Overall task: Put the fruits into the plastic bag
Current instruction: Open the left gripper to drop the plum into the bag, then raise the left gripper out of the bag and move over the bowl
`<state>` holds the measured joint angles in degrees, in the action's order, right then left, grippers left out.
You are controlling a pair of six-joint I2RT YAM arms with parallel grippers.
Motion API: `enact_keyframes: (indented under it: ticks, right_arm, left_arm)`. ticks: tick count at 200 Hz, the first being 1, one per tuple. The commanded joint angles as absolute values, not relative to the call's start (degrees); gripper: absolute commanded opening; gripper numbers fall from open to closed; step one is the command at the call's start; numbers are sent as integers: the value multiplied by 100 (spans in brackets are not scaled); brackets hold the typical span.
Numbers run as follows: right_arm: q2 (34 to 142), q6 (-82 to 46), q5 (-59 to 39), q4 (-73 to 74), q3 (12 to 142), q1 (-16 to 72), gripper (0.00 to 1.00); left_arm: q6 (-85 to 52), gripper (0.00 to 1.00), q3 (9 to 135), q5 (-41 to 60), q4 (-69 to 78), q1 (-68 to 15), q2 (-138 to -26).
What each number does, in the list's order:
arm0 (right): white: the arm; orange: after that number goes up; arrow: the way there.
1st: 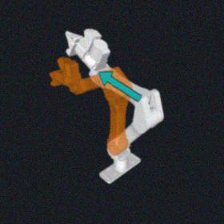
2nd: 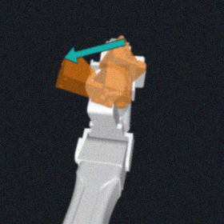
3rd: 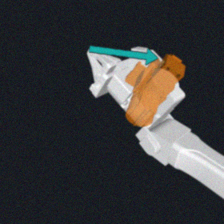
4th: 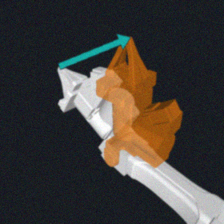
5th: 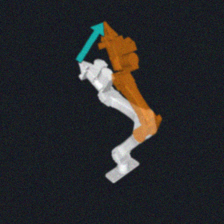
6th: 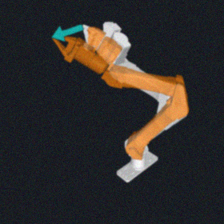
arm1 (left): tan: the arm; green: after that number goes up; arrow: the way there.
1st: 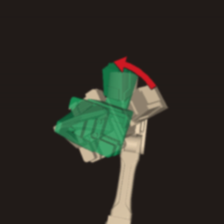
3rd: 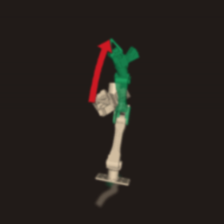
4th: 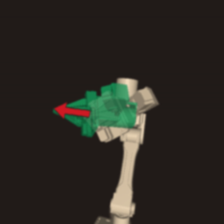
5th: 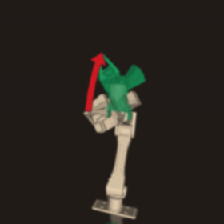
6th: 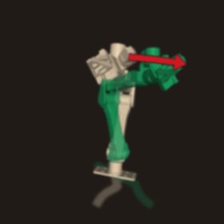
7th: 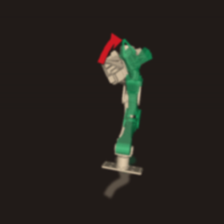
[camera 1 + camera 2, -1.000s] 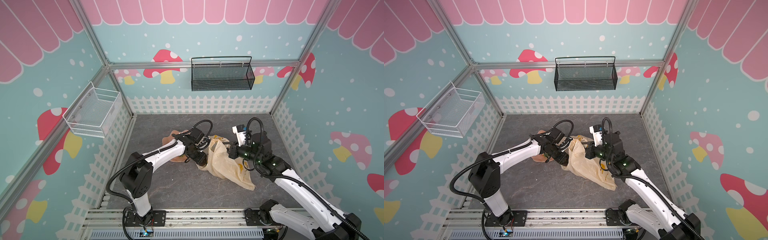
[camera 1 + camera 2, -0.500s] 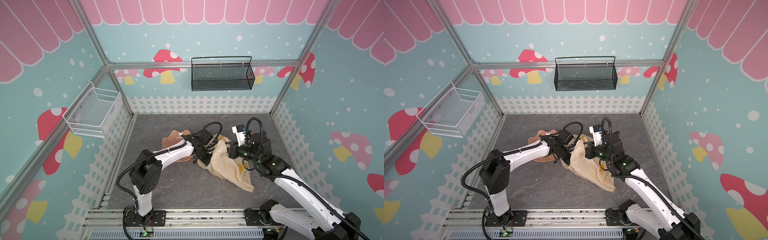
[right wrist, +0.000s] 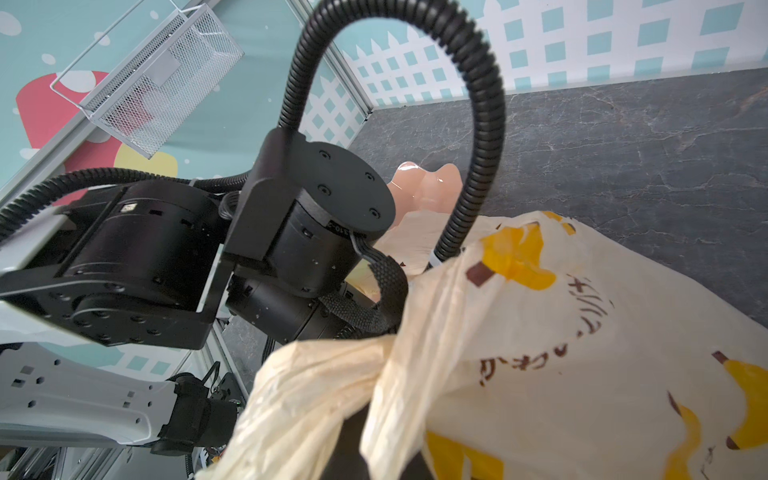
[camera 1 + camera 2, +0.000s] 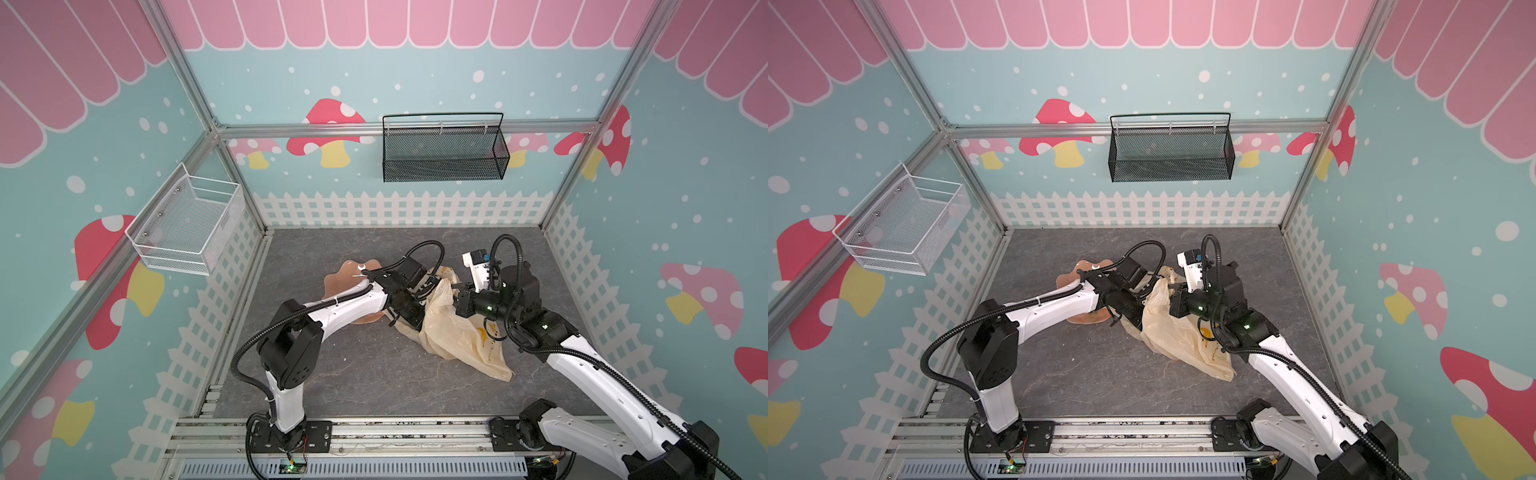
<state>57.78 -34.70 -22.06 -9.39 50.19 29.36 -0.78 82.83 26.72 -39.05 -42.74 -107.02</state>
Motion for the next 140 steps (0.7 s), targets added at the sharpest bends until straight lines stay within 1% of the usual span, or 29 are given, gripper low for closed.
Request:
enact_keyframes:
  ticks: [1, 54, 79, 140]
  right_arm:
    - [5805, -3374, -2254, -778, 4995, 2967, 0]
    - [5788, -3375, -2223, -791, 5006, 2964, 0]
    - [5783, -3377, -2219, -787, 5016, 2963, 0]
    - [5770, -3398, -2198, -817, 5038, 2967, 0]
  left_arm:
    - [-266, 76, 8201, 2975, -3730, -4109, -10363]
    - [-759, 76, 7875, 3259, -3413, -3494, -9530]
    - [-755, 76, 7625, 3263, -3401, -3288, -9144]
    - [-784, 78, 7026, 3477, -3385, -2457, -8232]
